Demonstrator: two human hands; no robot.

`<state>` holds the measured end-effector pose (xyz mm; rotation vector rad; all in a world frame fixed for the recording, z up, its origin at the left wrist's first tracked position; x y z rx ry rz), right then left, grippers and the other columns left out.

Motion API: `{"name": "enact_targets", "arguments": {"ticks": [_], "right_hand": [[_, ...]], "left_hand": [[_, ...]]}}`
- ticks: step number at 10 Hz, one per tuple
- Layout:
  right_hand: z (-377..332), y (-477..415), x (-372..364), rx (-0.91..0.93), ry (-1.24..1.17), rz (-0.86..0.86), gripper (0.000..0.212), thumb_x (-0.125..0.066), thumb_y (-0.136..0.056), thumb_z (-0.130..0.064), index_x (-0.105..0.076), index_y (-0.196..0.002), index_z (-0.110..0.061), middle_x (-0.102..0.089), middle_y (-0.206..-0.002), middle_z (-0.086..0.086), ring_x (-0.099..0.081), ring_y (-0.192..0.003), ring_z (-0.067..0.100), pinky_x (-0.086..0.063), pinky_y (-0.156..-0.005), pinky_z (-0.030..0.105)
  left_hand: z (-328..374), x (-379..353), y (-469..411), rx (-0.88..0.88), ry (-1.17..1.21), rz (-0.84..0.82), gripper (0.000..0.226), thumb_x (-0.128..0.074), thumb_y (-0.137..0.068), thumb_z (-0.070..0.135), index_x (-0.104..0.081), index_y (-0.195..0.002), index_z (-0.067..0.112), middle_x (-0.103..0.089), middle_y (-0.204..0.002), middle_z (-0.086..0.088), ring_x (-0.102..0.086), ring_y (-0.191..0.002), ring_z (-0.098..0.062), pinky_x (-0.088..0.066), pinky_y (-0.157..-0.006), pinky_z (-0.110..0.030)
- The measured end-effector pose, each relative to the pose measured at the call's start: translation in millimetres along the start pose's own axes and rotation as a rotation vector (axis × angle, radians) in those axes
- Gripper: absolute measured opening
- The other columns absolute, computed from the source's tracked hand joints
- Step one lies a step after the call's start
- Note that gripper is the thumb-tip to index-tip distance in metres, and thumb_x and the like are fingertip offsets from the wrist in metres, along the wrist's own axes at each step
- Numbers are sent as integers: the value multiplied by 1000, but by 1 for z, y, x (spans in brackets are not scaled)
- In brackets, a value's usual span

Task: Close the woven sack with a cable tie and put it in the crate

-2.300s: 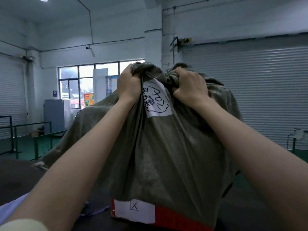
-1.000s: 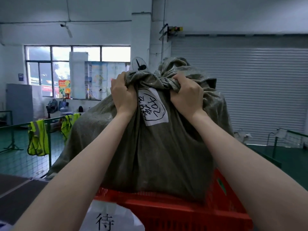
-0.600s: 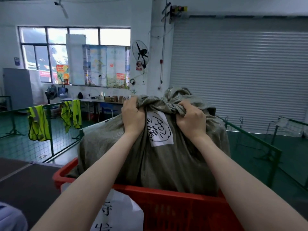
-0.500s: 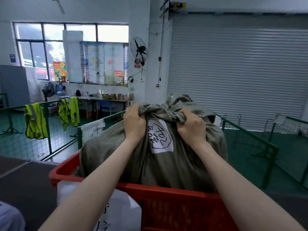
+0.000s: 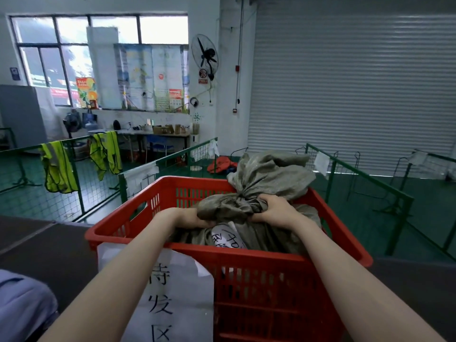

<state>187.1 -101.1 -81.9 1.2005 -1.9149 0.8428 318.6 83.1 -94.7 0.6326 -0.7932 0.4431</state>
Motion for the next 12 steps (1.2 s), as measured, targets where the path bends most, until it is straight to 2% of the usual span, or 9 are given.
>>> {"name": "enact_targets", "arguments": {"ticks": [2,3,4,5,7,8,9,11,12], "right_hand": [[-4,25,13,-131,-73,-222,75,-74,-68,-48,-47,-132,-21,-51,-135,-1,-46,-125,19,-36,-103,31],[-13,31,36,-71,-290,-203,55,-59,-84,-44,-51,-129,-15,-53,-130,1,-49,-115,15,-36,-98,29],[3,27,51,-76,-158,151,43,-56,-85,-41,-55,-125,-25,-53,-134,6,-49,-120,25,-39,-102,37],[27,32,27,-159,175,24,56,-51,-88,-45,-36,-141,-35,-42,-146,11,-40,-133,31,-33,-110,42],[22,31,5,-133,182,-18,46,-43,-90,-47,-49,-133,-34,-49,-144,3,-43,-132,28,-29,-111,51],[21,43,2,-150,289,-75,48,-34,-94,-48,-41,-139,-32,-34,-153,1,-31,-140,26,-18,-114,51],[20,51,8,-151,286,-57,51,-34,-95,-47,-36,-143,-28,-26,-157,3,-25,-143,26,-17,-114,50],[-9,73,27,-129,280,17,53,-41,-94,-36,-33,-145,-24,-20,-157,6,-25,-142,29,-19,-112,49],[-24,79,27,-96,252,40,54,-45,-92,-33,-36,-144,-23,-26,-155,7,-31,-139,30,-25,-111,47]], "left_hand": [[15,-5,17,382,-581,-77,58,-55,-87,44,-47,-133,11,-56,-127,-8,-53,-122,-27,-43,-105,-37],[29,8,26,457,-660,7,75,-58,-84,48,-29,-143,10,-45,-140,-9,-46,-129,-29,-42,-105,-35],[19,16,31,496,-583,31,96,-68,-73,52,-19,-147,13,-42,-144,-10,-45,-129,-30,-42,-107,-40],[14,5,37,529,-635,34,76,-57,-83,51,-30,-143,13,-44,-143,-9,-44,-130,-28,-38,-109,-38],[10,-4,42,566,-630,-62,52,-40,-92,26,-34,-138,2,-40,-141,-17,-46,-122,-29,-38,-107,-37],[6,-4,45,553,-572,-55,61,-42,-89,27,-26,-143,2,-39,-140,-16,-44,-124,-30,-38,-106,-38],[12,-2,57,476,-454,-113,48,-43,-93,33,-45,-133,7,-55,-106,-5,-54,-93,-19,-46,-85,-30],[18,13,88,316,-247,72,79,-56,-85,47,-21,-147,13,-26,-154,-12,-28,-141,-30,-27,-114,-43],[42,15,105,88,-210,327,66,-56,-88,29,-28,-144,9,-35,-150,-11,-36,-137,-27,-31,-113,-39]]}}
Point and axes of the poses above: each hand's wrist, its own y-axis away from the middle knuckle, its own x-axis out of the back of the hand, z = x × y, the point moved 1 cm from there along -y, towards the middle knuckle
